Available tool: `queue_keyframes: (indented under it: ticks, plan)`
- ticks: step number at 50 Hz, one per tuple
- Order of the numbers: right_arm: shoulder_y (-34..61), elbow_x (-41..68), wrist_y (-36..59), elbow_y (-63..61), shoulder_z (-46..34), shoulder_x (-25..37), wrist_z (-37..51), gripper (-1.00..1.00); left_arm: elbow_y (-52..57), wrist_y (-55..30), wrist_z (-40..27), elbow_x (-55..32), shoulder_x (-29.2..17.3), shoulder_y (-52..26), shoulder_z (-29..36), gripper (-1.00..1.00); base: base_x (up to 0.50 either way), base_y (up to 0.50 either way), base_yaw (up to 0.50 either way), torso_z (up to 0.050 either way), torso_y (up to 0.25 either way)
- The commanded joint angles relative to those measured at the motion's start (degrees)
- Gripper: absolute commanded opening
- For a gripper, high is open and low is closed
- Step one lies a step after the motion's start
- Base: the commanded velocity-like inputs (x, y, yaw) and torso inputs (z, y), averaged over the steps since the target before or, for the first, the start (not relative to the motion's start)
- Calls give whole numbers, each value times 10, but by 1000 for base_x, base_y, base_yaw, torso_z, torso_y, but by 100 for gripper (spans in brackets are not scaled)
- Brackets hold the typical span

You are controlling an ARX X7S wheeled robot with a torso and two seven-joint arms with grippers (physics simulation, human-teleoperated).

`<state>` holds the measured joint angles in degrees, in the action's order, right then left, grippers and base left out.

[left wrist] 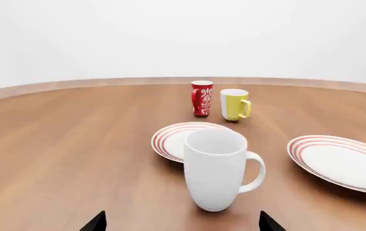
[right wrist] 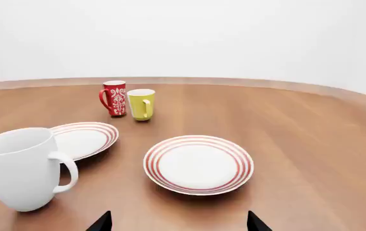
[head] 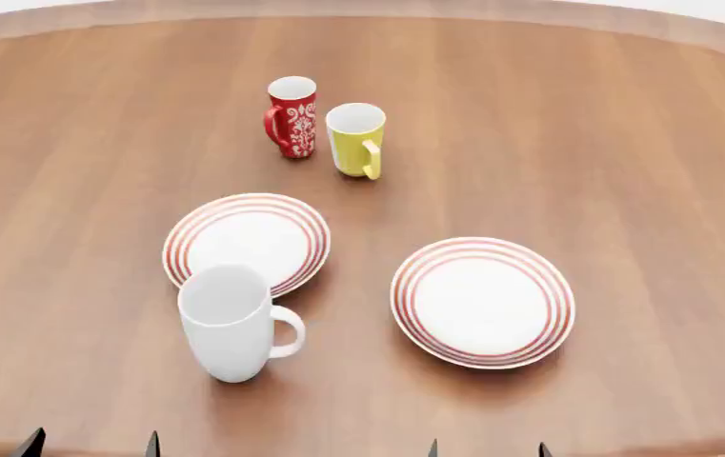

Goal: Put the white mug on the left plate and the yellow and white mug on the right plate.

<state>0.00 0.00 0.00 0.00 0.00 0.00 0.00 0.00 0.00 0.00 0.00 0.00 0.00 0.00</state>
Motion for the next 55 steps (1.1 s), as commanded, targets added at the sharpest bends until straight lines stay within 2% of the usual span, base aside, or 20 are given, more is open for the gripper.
queue_keyframes:
  ticks: [1,5,6,7,14,32,55]
  plan:
    - [0,14,-1,-3,-9,6,18,100,-5,-5,-11,-7,-11,-7,7,100,0,0,0,0,0]
    - [-2,65,8,-18,2,19,11,100,14,-29,-38,-10,-13,-6,25,100,0,0,0,0,0]
    - [226,112,-113,466,-94,14,192,100,-570,209,-114,-35,-7,-249,195,100,0,0,0,0,0]
    - [-4,65,11,-23,27,6,-10,100,5,-27,-50,35,-3,-8,25,100,27,0,500,0,0]
    - [5,63,12,-6,2,21,11,100,11,-47,-77,21,-19,-10,42,100,32,1,500,0,0]
    - [23,41,16,33,-57,36,27,100,17,-56,-91,-11,-42,-12,54,100,35,4,500,0,0]
    - [31,27,27,36,-85,51,62,100,28,-67,-108,-7,-61,-12,82,100,35,8,497,0,0]
